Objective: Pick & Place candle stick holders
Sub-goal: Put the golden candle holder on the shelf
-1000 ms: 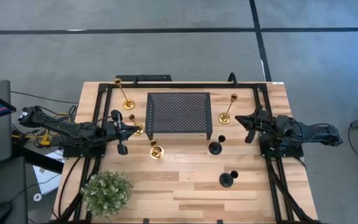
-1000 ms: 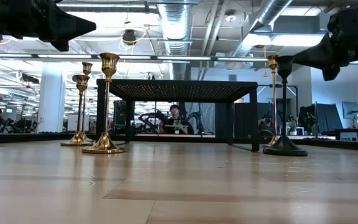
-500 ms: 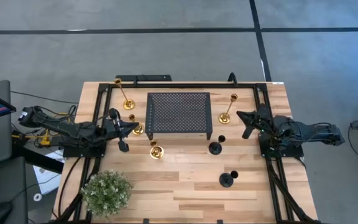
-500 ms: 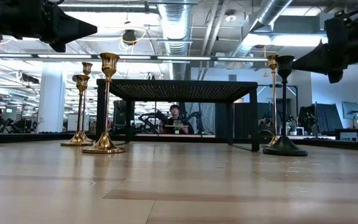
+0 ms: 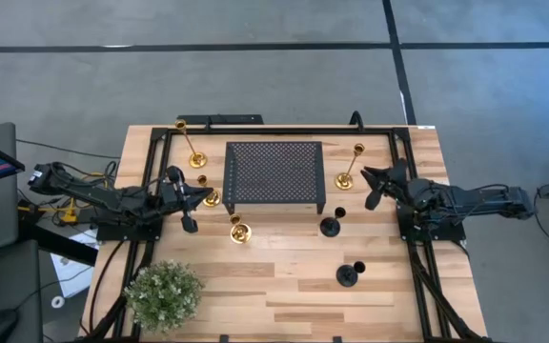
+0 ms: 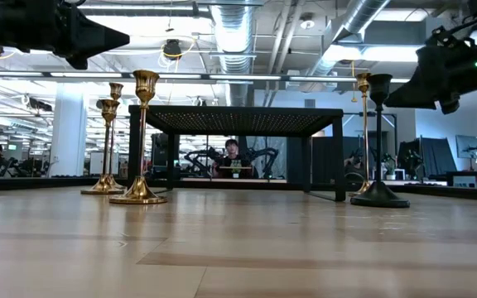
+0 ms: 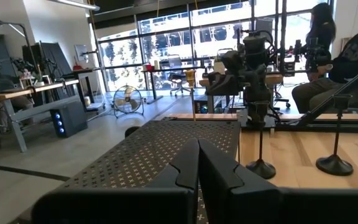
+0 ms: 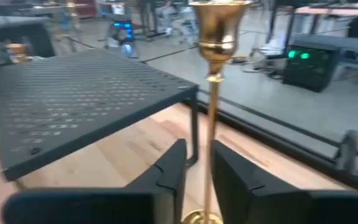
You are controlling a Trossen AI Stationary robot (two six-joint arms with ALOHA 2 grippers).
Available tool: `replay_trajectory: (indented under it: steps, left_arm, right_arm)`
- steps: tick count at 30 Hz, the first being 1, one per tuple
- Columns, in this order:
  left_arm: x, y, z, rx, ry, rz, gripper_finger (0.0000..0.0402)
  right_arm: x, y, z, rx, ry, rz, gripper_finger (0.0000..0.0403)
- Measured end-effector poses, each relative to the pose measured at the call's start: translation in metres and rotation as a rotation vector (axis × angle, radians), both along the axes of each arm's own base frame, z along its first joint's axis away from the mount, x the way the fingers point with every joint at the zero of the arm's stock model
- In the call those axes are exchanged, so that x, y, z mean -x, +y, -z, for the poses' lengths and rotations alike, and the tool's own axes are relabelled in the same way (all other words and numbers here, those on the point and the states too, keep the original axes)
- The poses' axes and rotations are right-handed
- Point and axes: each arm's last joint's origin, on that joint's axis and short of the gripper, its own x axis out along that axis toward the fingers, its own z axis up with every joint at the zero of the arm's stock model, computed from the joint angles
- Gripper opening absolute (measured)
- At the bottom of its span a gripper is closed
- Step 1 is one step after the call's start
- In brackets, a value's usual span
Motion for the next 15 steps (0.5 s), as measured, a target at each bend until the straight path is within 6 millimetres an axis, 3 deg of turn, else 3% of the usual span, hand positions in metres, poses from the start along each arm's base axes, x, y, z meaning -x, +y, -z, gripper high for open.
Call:
replay_trajectory:
  steps: [7, 15]
  left_arm:
    - [0.0, 0.0, 0.0, 0.0, 0.0, 0.0, 0.0008]
    - [0.0, 0.0, 0.0, 0.0, 0.0, 0.0, 0.0008]
  right_arm:
    - [-0.0038, 0.0002, -0.0063, -0.003, -0.069, -0.002, 0.0117]
    - [-0.0071, 0.0003, -0.0033, -0.001, -0.032, -0.001, 0.0123]
